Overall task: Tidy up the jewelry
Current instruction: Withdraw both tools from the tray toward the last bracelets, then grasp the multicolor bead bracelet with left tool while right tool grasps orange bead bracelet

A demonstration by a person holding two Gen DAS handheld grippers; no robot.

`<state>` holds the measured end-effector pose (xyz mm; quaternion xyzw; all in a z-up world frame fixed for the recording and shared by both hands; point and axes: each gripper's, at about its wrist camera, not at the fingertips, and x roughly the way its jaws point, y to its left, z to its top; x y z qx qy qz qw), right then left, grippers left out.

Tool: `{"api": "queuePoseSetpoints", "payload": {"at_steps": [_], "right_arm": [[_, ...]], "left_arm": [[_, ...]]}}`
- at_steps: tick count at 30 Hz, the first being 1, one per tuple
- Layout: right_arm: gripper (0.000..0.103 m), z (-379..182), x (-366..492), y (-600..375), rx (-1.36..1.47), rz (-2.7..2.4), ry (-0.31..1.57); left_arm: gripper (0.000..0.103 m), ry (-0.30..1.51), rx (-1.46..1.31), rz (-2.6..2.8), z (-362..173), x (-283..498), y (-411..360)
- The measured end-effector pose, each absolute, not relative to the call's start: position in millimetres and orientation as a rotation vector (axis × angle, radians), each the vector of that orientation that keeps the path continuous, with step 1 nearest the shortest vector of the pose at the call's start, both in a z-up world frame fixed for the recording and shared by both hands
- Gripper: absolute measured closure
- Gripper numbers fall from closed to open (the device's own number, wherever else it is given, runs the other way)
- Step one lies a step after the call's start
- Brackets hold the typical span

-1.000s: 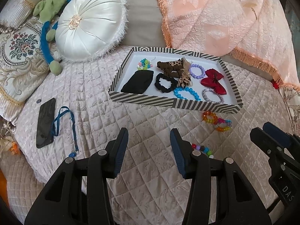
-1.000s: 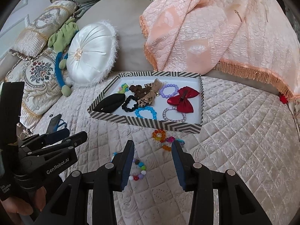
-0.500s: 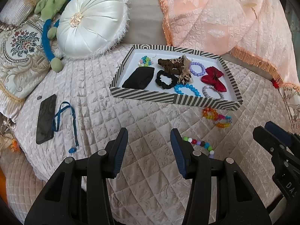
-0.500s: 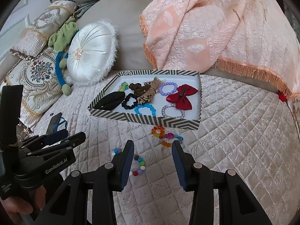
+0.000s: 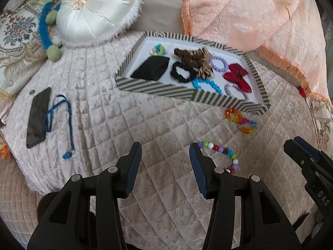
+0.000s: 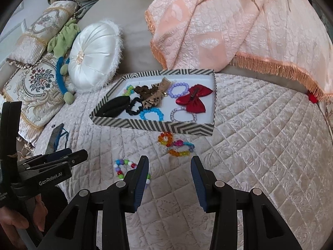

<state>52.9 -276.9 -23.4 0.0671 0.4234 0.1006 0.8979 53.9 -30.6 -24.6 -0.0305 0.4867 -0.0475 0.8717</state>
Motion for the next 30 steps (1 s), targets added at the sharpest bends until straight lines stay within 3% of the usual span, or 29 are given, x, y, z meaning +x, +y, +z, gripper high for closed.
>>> {"api": "queuePoseSetpoints", "payload": {"at_steps": [4,25,29,30], "right_arm": [[0.063,-38.7,58.3,-288.4,0.157,0.186,0.915],[0.063,-97.6,140.7,-288.8,0.052,0.266,0.978],[0.092,-99.0,141.0,-291.8,0.075,0.256,0.951],[0.094,-97.3,139.7,-293.0,0.086,0.261,0.946]], "left_arm": [[0.048,1.075,-0.11,-0.152,-39.0,57.8,-33.7],[0.047,1.145,-0.02,-0.15,-79.9,88.7,-68.2],[0.05,1.122,-0.027,-0.169,-81.8,91.1,-69.5],[0.064,1.11,-0.034,-0.173,-81.4,91.4,-68.7]]}}
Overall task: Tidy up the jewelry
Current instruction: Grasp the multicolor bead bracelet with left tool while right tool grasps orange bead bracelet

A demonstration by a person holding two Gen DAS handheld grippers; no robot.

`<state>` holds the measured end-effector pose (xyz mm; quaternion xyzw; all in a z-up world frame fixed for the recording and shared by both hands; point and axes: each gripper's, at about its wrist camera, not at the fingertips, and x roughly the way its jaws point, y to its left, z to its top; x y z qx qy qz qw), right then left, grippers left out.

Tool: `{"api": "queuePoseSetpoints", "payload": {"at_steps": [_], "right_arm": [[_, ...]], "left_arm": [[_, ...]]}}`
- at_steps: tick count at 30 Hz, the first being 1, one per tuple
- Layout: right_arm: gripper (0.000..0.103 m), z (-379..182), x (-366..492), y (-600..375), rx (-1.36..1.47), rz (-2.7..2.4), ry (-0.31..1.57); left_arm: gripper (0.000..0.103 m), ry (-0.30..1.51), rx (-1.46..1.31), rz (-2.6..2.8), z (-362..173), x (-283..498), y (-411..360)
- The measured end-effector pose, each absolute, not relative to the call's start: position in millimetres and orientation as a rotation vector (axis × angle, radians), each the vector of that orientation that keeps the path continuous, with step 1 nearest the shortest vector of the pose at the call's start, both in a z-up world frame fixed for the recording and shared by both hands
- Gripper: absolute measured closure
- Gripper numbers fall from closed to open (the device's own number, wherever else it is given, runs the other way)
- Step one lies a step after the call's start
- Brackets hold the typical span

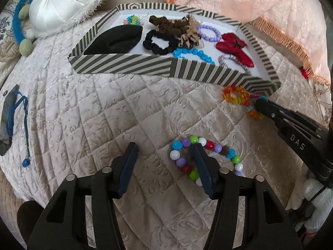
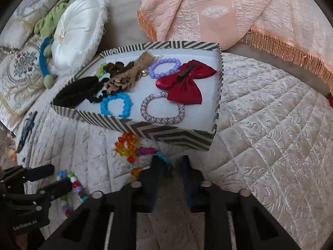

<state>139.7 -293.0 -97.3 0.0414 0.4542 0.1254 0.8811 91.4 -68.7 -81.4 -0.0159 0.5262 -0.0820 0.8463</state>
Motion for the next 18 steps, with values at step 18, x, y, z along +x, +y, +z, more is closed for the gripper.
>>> {"api": "queuePoseSetpoints", "payload": {"at_steps": [18], "right_arm": [[0.094,-13.8,87.2,-304.8,0.204,0.334,0.764]], "left_arm": [[0.089,1.047,-0.158,-0.218,-31.7,80.2,-38.4]]}}
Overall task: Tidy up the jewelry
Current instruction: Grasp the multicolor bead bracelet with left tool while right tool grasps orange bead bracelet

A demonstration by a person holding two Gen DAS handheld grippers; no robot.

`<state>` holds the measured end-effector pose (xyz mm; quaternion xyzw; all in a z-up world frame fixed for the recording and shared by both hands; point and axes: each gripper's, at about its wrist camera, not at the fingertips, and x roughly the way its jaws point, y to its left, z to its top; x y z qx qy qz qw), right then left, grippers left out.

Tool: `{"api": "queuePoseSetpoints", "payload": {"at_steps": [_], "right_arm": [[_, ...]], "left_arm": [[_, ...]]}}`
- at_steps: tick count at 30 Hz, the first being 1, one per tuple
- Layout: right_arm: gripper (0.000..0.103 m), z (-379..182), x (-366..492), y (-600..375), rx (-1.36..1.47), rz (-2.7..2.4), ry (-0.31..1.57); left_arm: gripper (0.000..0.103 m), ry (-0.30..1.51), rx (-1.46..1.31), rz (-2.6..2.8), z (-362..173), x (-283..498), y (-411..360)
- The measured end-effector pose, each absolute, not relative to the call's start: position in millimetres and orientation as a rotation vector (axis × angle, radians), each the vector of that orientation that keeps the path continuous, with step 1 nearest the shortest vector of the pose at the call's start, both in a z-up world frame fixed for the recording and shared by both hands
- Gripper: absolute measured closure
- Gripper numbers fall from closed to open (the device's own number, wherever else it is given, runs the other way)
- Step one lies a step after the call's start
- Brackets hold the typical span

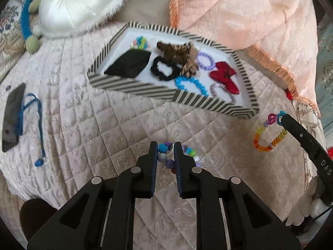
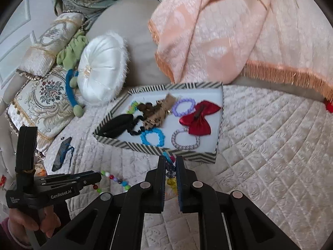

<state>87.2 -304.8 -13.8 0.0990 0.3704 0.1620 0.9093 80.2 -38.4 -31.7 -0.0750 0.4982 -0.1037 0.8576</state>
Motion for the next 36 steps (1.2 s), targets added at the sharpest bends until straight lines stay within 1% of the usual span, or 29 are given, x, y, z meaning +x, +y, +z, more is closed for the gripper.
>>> {"api": "queuePoseSetpoints", "payload": {"at_steps": [8,9,14,19,23,24,25,26,27,34,35,36], "right_arm": [[0.094,19.4,70.7,-310.0,0.212,0.341,0.701],[0.094,21.5,70.0,-309.6,0.211,0.342,0.697],[0.094,28.9,66.1,-307.4,0.207,0.35,0.686],[0.094,26.9,65.0,-304.7,0.204,0.354,0.694],[0.094,23.6,64.9,-302.7,0.202,0.358,0.704],[0.094,22.3,65.3,-302.3,0.205,0.358,0.708],[0.094,21.1,65.7,-302.2,0.207,0.358,0.712],[0.094,19.1,66.1,-301.8,0.208,0.358,0.717],[0.094,17.1,66.0,-300.9,0.207,0.359,0.722],[0.094,7.8,68.1,-296.6,0.205,0.376,0.746],[0.094,7.6,68.4,-296.0,0.204,0.376,0.747],[0.094,7.3,68.6,-296.4,0.204,0.377,0.747]], "left_arm": [[0.089,0.973,-0.136,-0.216,5.5,74.2,-34.4],[0.095,0.965,-0.132,-0.215,8.8,74.3,-34.6],[0.095,0.929,-0.103,-0.211,23.7,72.0,-34.4],[0.096,0.93,-0.103,-0.209,23.2,73.6,-32.2],[0.094,0.961,-0.161,-0.207,12.2,78.3,-22.2],[0.088,0.976,-0.185,-0.205,7.3,81.1,-18.2],[0.079,0.991,-0.2,-0.201,2.6,83.8,-15.6],[0.054,1.014,-0.213,-0.197,-4.6,87.3,-12.9],[0.044,1.031,-0.223,-0.196,-11.7,90.0,-11.6],[0.045,1.109,-0.166,-0.102,-58.5,102.1,-19.8],[0.048,1.123,-0.155,-0.094,-65.8,104.2,-21.5],[0.064,1.135,-0.145,-0.093,-71.9,105.6,-23.7]]}}
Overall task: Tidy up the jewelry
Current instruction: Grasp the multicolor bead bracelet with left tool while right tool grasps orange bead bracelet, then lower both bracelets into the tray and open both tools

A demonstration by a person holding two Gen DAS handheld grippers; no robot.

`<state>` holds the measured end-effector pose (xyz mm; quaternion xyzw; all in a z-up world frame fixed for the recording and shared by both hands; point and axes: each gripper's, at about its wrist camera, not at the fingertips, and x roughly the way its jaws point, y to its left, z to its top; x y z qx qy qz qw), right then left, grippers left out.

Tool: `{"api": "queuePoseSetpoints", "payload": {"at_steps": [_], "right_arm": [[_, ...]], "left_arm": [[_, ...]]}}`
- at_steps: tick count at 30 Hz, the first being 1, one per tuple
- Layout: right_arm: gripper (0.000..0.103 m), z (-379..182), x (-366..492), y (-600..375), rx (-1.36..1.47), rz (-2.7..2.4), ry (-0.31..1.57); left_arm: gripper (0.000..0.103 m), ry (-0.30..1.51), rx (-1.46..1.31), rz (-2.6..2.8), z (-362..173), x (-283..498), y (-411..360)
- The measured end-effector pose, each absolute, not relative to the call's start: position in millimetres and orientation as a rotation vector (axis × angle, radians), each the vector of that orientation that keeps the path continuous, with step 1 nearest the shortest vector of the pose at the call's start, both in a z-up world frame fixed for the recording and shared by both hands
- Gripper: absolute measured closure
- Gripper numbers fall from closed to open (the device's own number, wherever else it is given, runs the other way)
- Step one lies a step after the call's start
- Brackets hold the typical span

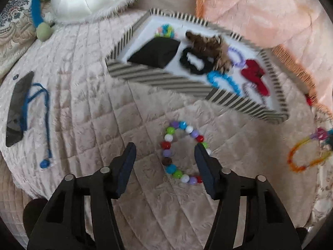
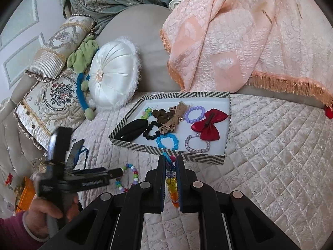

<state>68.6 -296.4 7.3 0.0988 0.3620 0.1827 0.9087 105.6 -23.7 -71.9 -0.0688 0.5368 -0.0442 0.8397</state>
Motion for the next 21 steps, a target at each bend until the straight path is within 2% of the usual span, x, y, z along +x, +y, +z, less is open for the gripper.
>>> {"api": "queuePoseSetpoints", "payload": {"at_steps": [3,5,21], "right_arm": [[0.094,6.9,69.7,-296.7,0.214,0.377,0.746],[0.094,7.6,70.1,-297.1,0.216,0.378,0.745],[0.094,36.6,61.2,-290.9,0.206,0.395,0.687]], "left_arm": [[0.086,1.141,-0.095,-0.073,-84.8,108.5,-28.7],[0.095,1.143,-0.111,-0.087,-82.0,109.5,-25.3],[0.095,0.984,-0.139,-0.214,9.3,89.2,-25.7]]}}
